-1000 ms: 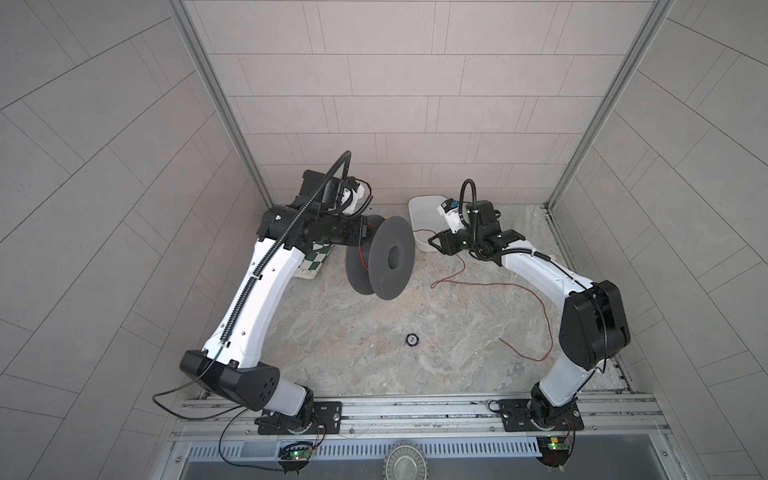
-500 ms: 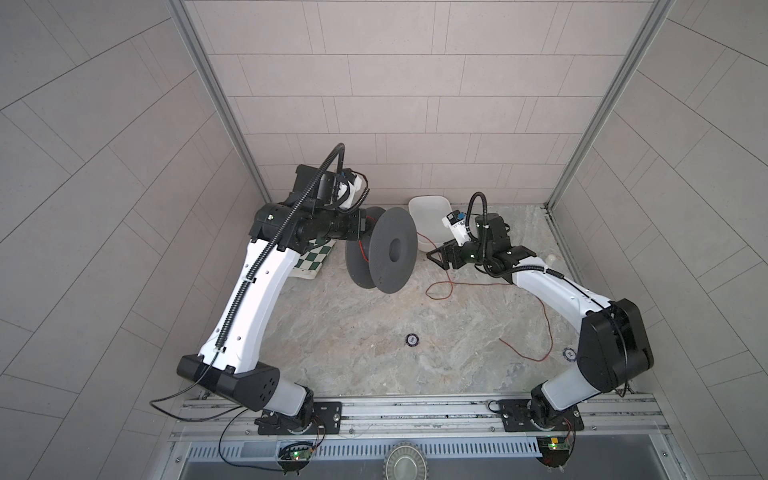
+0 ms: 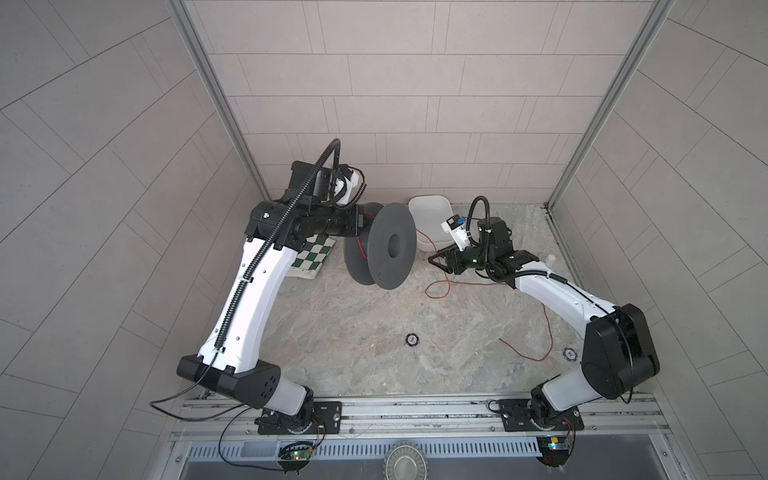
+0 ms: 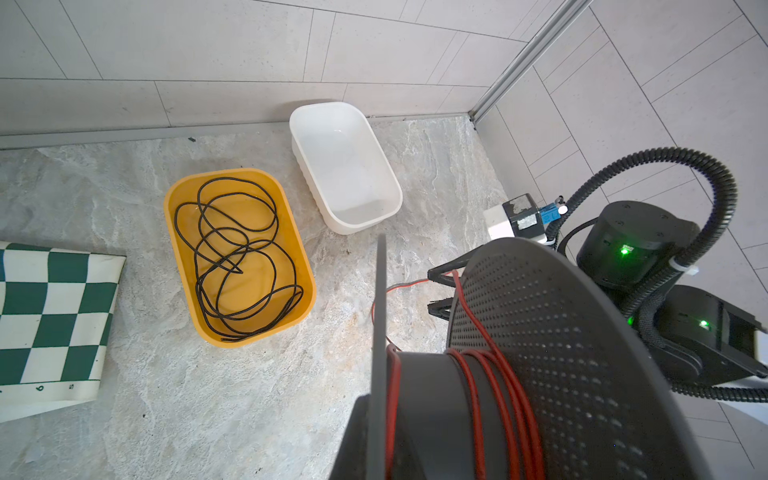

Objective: Wrap the cables
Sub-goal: 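Slide the right gripper along the red cable away from the spool, then wrap the red cable over the spool hub again with the right gripper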

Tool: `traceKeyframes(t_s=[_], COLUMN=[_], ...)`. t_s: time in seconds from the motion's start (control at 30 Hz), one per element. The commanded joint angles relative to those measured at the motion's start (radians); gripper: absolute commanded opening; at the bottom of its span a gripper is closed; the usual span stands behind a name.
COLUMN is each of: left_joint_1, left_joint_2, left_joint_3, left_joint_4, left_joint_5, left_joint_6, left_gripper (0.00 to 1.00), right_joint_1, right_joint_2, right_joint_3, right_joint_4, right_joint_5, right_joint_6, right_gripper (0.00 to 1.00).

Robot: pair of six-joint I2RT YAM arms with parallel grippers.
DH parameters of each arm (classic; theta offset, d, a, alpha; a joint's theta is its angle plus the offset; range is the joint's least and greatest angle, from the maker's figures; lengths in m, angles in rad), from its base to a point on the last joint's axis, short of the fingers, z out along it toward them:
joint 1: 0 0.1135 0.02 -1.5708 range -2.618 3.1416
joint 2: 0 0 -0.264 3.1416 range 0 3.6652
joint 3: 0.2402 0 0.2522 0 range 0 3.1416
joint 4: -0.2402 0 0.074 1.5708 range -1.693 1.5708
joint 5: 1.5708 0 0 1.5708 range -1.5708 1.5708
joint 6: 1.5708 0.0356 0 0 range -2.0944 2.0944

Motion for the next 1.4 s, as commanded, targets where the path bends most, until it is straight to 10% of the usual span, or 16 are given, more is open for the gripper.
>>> traceKeyframes(t_s=[0.0, 0.27, 0.63, 1.37], left_joint_1=[0.018, 0.051, 0.075, 0.140], left_joint_2=[0.000, 0.014, 0.030, -0.064], left_joint_3=[0.047, 0.068, 0.062, -0.217], left_joint_4=[0.047, 0.070, 0.131, 0.514], left_joint_5=[0.054, 0.062, 0.078, -0.116], left_joint_6=[-0.035, -0.069, -0.142, -0.566], left_gripper=[0.00, 0.00, 0.00, 0.00], right_joint_1=[-0.004, -0.004, -0.004, 0.301], right_joint_2=[-0.041, -0.057, -0.037, 0.079], right_joint_3=[-0.038, -0.144, -0.209, -0.044], right_joint_4=[0.036, 0.132, 0.244, 0.003], right_joint_5=[-0.017, -0.014, 0.020, 0.497], right_joint_6=[0.004, 0.066, 0.176, 0.096], right_gripper=[0.46, 0.38, 0.00, 0.00])
